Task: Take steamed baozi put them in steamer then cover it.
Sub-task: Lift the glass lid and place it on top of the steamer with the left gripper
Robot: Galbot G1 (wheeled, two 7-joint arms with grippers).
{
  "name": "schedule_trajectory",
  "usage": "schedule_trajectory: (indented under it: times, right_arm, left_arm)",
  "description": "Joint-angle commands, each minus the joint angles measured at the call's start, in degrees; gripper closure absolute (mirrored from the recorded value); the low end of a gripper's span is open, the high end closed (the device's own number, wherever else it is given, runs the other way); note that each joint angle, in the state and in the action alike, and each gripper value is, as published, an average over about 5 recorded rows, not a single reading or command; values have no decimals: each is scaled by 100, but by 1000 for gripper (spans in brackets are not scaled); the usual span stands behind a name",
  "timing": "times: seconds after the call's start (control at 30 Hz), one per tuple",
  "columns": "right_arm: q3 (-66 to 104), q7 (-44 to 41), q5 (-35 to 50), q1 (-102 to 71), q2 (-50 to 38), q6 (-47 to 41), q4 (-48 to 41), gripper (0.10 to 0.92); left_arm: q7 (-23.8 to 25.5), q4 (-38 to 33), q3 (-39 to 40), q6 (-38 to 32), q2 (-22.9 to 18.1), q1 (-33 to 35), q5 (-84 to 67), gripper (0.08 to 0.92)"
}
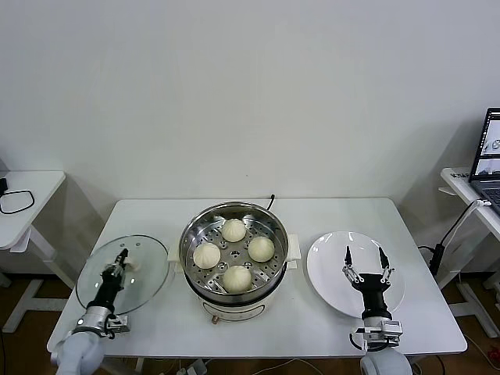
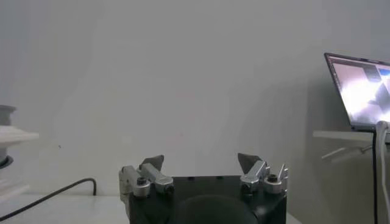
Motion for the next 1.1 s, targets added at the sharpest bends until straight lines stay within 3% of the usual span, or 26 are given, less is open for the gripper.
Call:
schedule_trajectory:
  times: [0.03, 0.3, 0.6, 0.83, 1.1]
  right_arm:
    - [0, -4, -12, 1, 8, 8, 22, 203]
    - [21, -2, -34, 15, 44, 5, 67, 203]
    - [27, 35, -149, 90, 146, -114, 60, 203]
    - [44, 117, -250, 200, 208, -365, 47, 203]
    - [119, 108, -288, 326, 283, -373, -64, 203]
  left_arm:
    - [232, -1850, -557, 298, 571, 213, -779, 807]
    - [876, -3597, -291, 862, 816, 351, -1535, 807]
    - [1754, -5240, 1656, 2246, 673, 156, -1294, 807]
    - [2289, -4871, 3417, 3154, 89, -214, -539, 807]
    - [2469, -3996, 4167, 3541, -558, -446, 198, 807]
